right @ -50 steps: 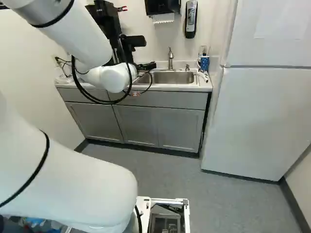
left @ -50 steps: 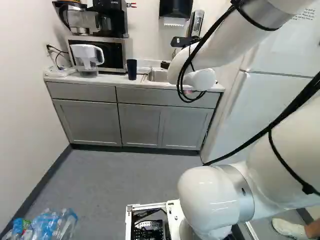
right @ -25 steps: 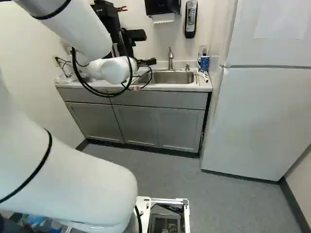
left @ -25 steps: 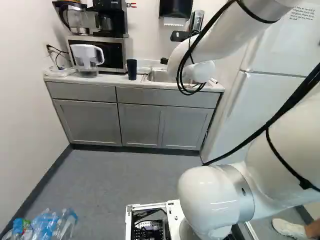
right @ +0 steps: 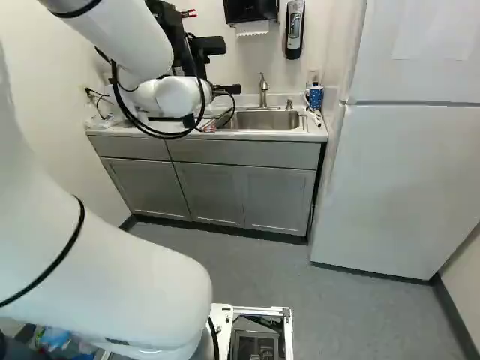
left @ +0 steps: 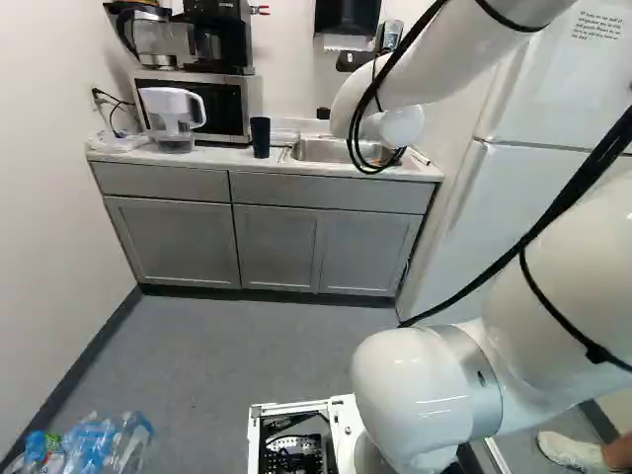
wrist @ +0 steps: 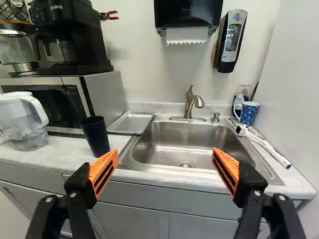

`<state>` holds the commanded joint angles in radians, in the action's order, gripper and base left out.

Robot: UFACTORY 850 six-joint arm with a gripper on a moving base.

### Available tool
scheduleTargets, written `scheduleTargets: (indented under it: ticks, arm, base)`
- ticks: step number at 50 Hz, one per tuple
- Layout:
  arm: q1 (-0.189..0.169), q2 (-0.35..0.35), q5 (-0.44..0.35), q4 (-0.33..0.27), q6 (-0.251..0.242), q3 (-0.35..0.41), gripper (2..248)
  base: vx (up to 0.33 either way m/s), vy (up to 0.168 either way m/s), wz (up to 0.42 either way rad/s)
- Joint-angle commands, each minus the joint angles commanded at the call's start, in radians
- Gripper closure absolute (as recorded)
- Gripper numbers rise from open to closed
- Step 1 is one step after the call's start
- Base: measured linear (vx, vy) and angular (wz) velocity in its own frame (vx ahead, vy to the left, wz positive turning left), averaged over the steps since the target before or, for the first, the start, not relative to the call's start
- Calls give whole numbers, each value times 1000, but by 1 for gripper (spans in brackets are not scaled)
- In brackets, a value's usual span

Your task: Rinse the cup and place it in the tray

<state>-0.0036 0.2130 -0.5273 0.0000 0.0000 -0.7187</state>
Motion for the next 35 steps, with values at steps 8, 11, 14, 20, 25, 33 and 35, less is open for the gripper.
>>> scheduleTargets:
  ticks: [8, 11, 14, 20, 25, 33, 35]
  arm:
    - [0, -8, 17, 0, 0, -24, 3]
    - [0, -11, 23, 0, 0, -33, 3]
    - [0, -14, 29, 0, 0, -42, 3]
    - [0, -20, 36, 0, 0, -60, 3]
    - [0, -26, 39, 0, 0, -75, 3]
    - [0, -32, 43, 0, 0, -98, 3]
    - [0, -33, 43, 0, 0, -101, 3]
  base:
    - [0, 0, 0]
    - [0, 0, 0]
    - [0, 0, 0]
    - [0, 0, 0]
    - [0, 0, 0]
    - [0, 0, 0]
    - [0, 0, 0]
